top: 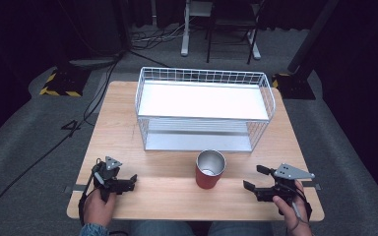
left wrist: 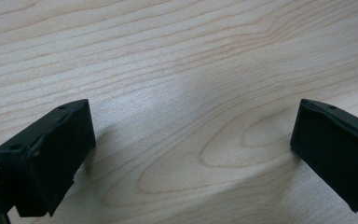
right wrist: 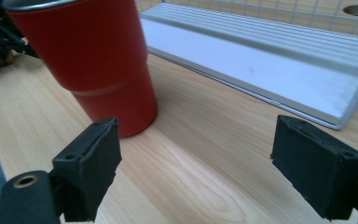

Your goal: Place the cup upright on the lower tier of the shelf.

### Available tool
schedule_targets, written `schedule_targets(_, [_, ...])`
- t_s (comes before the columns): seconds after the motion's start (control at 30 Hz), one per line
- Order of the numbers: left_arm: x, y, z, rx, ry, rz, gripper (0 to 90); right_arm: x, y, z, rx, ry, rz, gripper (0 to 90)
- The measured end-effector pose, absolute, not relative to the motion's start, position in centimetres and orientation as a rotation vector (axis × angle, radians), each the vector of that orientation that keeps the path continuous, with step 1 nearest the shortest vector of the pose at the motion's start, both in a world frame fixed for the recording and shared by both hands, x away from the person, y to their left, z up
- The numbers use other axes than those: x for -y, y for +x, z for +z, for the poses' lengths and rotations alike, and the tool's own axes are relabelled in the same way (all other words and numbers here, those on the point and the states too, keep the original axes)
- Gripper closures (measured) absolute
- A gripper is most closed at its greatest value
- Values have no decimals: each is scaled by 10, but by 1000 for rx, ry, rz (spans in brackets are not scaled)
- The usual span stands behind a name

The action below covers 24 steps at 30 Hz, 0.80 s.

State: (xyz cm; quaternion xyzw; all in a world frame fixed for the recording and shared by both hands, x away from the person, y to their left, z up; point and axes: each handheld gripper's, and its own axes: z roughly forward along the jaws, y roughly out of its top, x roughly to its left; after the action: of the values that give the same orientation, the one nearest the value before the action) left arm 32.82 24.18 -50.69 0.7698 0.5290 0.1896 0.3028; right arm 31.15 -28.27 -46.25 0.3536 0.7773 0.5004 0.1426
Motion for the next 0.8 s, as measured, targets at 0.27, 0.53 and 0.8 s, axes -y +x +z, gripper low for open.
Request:
schedule_targets(0.27, [-242,328,-507,-1402,2040,503,0,266,309,-462,-2283,991,1464,160])
schedule_targets(0.53, [-242,328,-507,-1402,2041,502,0,245,310,-467,-2317,962,1479,160])
schedule_targets(0.8, [-242,328,-507,-1402,2041,503,0,229,314,-472,-2329,960,1481,160])
